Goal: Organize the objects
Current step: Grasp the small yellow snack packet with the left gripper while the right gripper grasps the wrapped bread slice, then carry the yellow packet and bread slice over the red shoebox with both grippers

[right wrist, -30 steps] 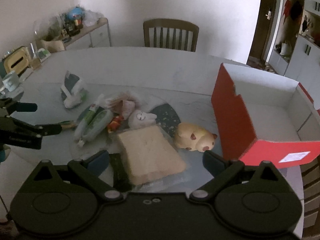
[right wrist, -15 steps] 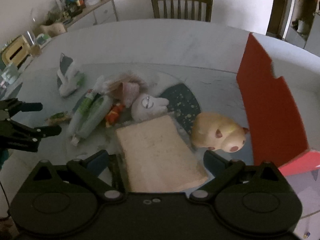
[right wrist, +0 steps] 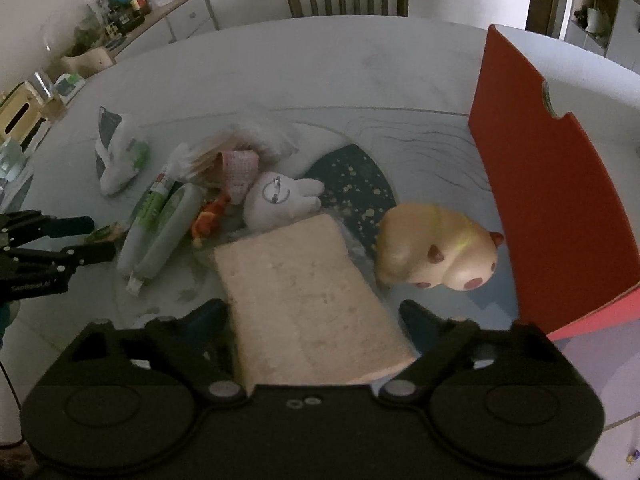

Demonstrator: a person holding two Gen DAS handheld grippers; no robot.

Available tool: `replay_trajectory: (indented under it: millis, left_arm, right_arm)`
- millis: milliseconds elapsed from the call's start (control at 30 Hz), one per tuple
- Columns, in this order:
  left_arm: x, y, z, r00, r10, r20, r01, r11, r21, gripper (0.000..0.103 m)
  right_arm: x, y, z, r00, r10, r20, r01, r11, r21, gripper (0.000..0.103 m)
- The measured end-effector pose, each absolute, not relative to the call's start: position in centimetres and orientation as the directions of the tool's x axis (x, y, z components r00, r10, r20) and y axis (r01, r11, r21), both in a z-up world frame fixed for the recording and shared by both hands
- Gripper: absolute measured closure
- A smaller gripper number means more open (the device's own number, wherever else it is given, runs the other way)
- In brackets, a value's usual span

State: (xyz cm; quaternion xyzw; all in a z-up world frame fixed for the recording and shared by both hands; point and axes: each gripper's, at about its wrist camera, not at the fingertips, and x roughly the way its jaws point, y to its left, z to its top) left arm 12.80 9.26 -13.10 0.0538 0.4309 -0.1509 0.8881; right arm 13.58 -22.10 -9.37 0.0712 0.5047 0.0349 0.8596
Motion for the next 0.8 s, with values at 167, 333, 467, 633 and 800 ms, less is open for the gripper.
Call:
replay_trajectory:
  millis: [167, 333, 467, 633, 800]
  left_arm:
    - [12.6, 9.5, -12.9, 0.581, -0.250, -0.775, 0.318, 0.946, -0.067, 0.070]
    - [12.4, 9.5, -12.9, 0.586, -0.258, -0.769, 0.327, 0.943, -0.067, 0.081]
    - [12.2, 9.6, -12.9, 0.581, -0.274, -0.766, 0.333, 0.939, -0.083, 0.082]
    - [11.4, 9.6, -12.4, 0.590, -0.283, -0.757, 0.335, 0.938, -0.089, 0.082]
    - [10.5, 9.5, -10.5, 0.587, -0.297, -0.753, 0.321, 0.940, -0.121, 0.082]
  right_arm:
    - [13.4, -22.0, -9.1, 0.497, 0.117, -0.860, 0.025, 0.989, 0.149, 0.018]
    - [13.0, -21.4, -8.4, 0.506, 0.087, -0.858, 0.037, 0.992, 0.122, 0.021]
    - [12.5, -21.0, -7.6, 0.527, 0.048, -0.849, 0.079, 0.991, 0.106, 0.022]
    - [11.5, -20.9, -6.0, 0.551, 0.020, -0.834, 0.112, 0.989, 0.098, 0.022]
    - [10.4, -21.2, -4.0, 0.577, 0.002, -0.817, 0.133, 0.986, 0.097, 0.022]
